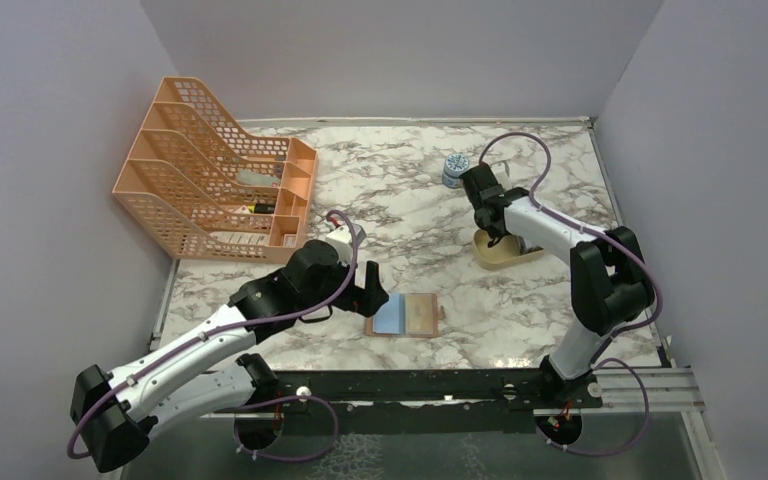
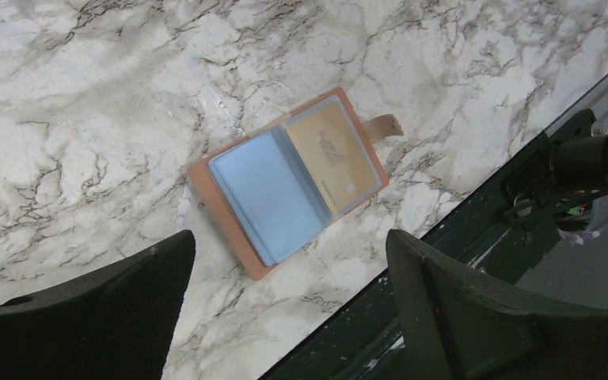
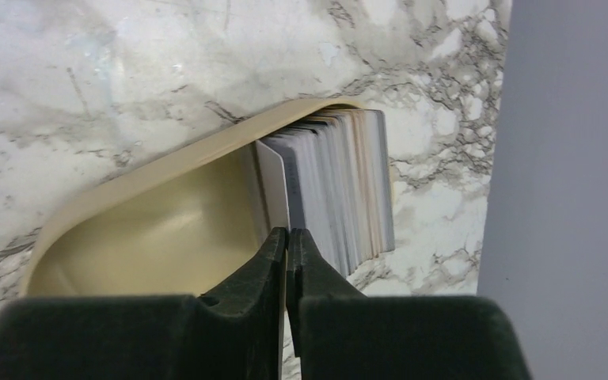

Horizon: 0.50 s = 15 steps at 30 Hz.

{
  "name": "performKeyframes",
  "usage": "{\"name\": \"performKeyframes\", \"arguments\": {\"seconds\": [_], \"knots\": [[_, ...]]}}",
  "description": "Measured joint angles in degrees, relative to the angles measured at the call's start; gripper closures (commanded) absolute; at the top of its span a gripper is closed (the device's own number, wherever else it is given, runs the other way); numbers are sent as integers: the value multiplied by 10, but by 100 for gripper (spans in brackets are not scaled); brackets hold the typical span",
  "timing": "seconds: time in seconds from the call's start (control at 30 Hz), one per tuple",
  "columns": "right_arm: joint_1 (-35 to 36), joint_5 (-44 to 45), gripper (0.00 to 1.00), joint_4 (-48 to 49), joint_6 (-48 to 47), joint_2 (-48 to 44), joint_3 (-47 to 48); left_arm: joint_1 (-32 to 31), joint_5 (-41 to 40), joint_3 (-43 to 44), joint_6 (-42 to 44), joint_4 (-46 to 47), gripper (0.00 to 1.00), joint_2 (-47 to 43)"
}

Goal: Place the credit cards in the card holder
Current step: Pick up the credit card from the storage box.

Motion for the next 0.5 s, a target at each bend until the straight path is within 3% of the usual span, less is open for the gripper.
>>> {"name": "performKeyframes", "arguments": {"seconds": [0.3,0.5], "knots": [[11,-95,99,-27,8,-47,3,0,-10,-2,-37,-5,18,40],[11,-167,99,-64,34,-113,22,0,-11,-11,-57,-5,36,76]]}}
